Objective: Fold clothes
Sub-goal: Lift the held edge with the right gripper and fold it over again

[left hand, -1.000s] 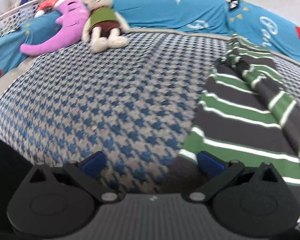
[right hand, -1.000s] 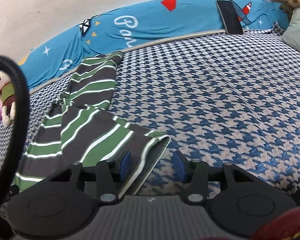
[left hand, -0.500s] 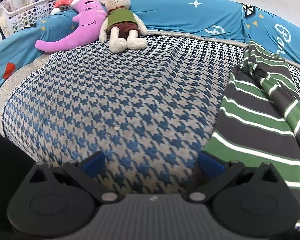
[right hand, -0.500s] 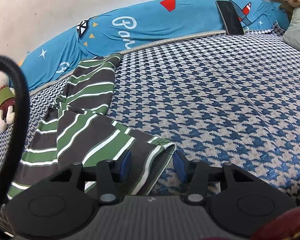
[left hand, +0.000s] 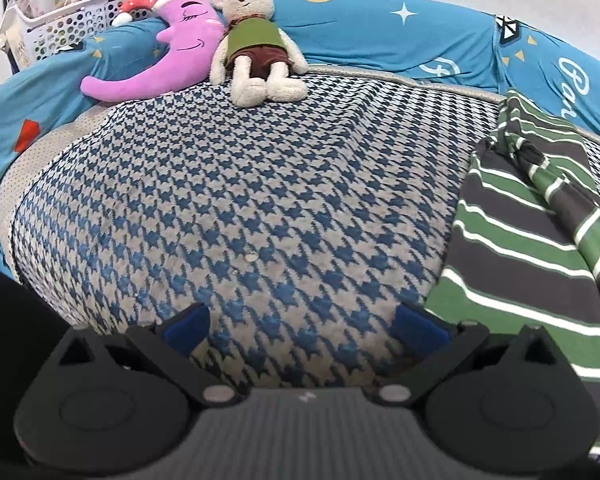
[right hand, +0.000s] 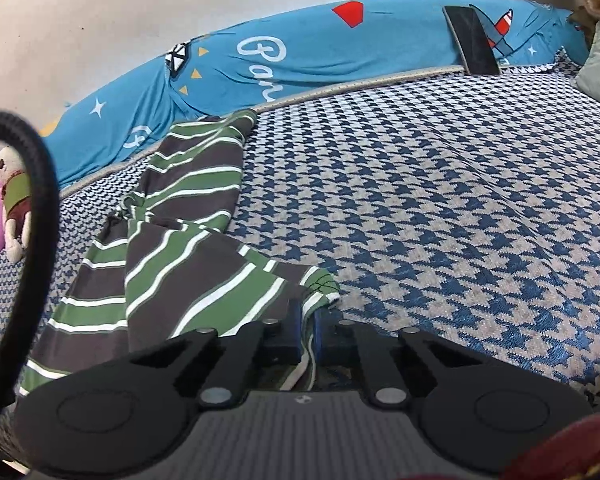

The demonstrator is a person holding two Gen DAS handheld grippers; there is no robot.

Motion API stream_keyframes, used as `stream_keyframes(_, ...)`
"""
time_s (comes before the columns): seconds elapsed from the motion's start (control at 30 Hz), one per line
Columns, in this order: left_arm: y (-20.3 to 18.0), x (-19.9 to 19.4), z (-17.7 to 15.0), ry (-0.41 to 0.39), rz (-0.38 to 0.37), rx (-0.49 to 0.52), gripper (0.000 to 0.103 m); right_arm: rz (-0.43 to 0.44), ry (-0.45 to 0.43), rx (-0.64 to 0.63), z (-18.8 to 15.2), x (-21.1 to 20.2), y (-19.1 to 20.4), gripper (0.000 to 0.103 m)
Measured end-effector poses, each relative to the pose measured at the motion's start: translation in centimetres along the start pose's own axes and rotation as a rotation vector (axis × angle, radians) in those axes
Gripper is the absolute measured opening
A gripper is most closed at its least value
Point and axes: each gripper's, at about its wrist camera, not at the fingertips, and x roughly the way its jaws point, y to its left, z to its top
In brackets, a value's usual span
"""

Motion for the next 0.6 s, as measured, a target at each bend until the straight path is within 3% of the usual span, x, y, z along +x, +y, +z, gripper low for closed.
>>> stream_keyframes(0.1,-0.1,0.1,0.0,0.002,-0.005,-0.004,0.103,0.025,-0.022,-0.004,0.1,-0.5,0.2,0.008)
stream_keyframes(0.6,0.7,-0.2,0.4,-0.014,-0.029,-0.057,0.103,0.352,-0.07,-0.123,-0.5,-4.5,7.6,0.008)
